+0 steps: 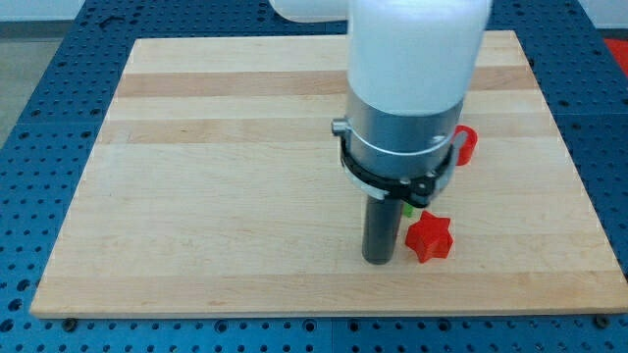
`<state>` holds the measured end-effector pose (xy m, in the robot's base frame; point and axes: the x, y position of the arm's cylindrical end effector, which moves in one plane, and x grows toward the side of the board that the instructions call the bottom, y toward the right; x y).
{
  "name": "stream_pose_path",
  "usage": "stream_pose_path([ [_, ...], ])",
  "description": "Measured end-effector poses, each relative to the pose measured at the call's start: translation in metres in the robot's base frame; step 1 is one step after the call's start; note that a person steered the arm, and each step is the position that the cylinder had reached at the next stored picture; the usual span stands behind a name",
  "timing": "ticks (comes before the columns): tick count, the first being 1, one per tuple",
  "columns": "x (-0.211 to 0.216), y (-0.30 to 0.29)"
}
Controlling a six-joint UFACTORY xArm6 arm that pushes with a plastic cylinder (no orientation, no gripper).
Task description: Slide the red star to the right side of the green star
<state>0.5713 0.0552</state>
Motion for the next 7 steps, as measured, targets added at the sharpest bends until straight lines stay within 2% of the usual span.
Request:
stream_pose_path([
  [2, 0.01, 0.023],
  [4, -0.003, 0.053],
  [7, -0.032, 0.059],
])
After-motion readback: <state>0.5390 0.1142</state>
